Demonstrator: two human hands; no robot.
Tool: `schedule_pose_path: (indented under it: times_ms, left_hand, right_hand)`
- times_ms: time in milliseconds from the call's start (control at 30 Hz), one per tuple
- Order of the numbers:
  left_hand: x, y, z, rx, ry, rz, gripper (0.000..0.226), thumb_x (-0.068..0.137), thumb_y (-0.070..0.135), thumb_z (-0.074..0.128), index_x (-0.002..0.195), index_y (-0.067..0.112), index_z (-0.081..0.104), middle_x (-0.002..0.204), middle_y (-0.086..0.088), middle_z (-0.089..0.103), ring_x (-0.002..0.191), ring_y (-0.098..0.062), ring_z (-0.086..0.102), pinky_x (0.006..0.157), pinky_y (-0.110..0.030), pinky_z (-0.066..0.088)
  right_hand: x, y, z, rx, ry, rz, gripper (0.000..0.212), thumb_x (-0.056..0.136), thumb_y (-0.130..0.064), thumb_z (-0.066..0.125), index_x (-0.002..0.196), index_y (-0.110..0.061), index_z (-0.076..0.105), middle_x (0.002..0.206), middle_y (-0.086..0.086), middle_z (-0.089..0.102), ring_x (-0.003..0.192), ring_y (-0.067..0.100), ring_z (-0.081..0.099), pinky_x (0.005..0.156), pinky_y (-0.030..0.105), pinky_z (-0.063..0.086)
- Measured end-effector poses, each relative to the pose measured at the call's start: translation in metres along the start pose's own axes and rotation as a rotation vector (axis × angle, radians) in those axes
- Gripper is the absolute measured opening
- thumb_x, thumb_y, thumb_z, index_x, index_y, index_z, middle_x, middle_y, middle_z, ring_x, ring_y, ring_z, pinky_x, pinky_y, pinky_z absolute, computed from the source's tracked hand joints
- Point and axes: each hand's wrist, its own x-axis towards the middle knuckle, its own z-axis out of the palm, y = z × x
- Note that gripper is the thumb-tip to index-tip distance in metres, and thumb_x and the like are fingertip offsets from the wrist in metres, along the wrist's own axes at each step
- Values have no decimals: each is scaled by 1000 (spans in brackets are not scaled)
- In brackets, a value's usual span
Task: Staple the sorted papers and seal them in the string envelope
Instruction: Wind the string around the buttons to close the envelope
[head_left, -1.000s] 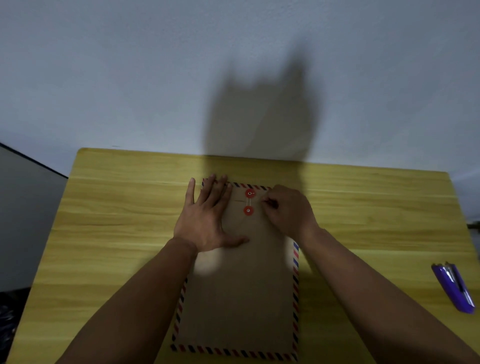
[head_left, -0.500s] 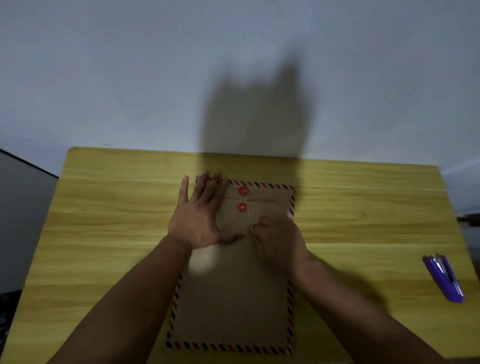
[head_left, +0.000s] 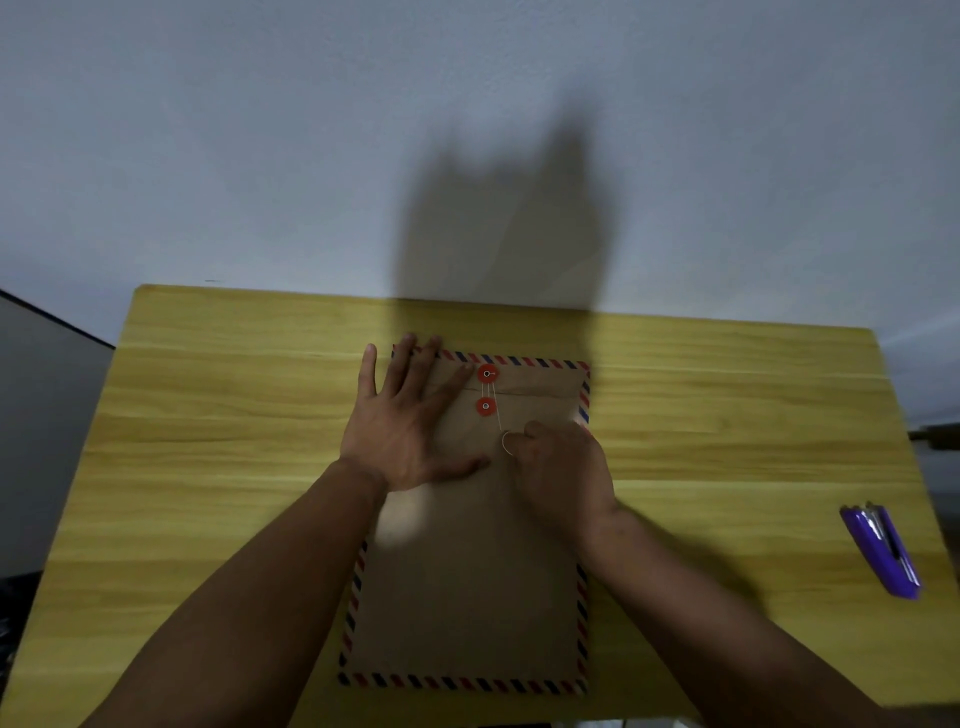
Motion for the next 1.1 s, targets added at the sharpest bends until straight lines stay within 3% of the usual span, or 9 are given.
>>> schedule_pose_path:
  times_ms: [100,267,367,500,667,767,867,967,1100]
  left_hand:
    - [0,0,0,-9,10,-7,114,69,106,34,164,44,24,175,-8,20,163,-37,12,124,-73,7]
    - [1,1,0,-6,6,-14,115,68,106,33,164,43,25,175,-8,21,163,-36,12,125,-73,7]
    - [1,1,-1,-11,4,-12,116,68,107,33,164,42,25,174,-8,21,163,-36,12,125,-73,7]
    - [1,1,-1,-21,-14,-10,120,68,107,27,166,38,23,175,-9,20,164,-36,11,125,-73,6]
    - [1,0,0,-2,-46,-25,132,69,107,26,167,19,25,176,-8,18,165,-33,7,126,-71,6]
    - [2,2,0,-6,-45,-38,136,66,109,29,166,17,27,176,-7,19,165,-32,7,126,-71,4]
    - [2,3,-1,-1,-63,-48,139,63,111,33,167,20,25,176,-5,18,165,-30,4,127,-71,4]
    - [2,3,-2,-14,-61,-57,140,61,111,33,166,20,26,176,-4,20,165,-31,6,126,-70,5]
    - [2,3,-3,-25,-49,-54,141,60,111,35,166,18,28,175,-6,23,164,-32,9,126,-70,6]
  right_hand:
    - [0,1,-2,-2,38,12,20,57,-21,92,69,-26,77,55,-3,61,39,18,56,46,24,45]
    - [5,1,-1,81,31,-1,16,69,-18,87,83,-22,80,62,-1,66,43,19,60,43,23,44]
    - [10,-2,7,196,-91,15,24,99,-20,54,114,-18,73,97,6,72,78,26,71,66,34,55]
    - [21,-8,8,304,-128,-31,29,101,-20,47,119,-15,70,114,8,72,101,29,69,87,41,51]
    - [51,-9,-1,241,-140,-167,24,100,-26,49,114,-23,67,116,1,70,101,24,68,84,39,50]
    - [75,-6,-6,179,-102,-251,27,101,-29,44,116,-27,67,117,-4,72,100,21,68,76,36,41]
    - [96,9,-11,123,-79,-307,29,104,-28,42,120,-31,66,121,-6,69,110,18,65,84,37,41]
    - [113,26,-15,106,-138,-343,25,97,-30,54,118,-27,67,114,0,67,111,23,64,86,36,39]
    - [126,49,-26,278,-139,-321,21,97,-27,63,107,-14,76,100,11,70,97,34,66,74,39,46]
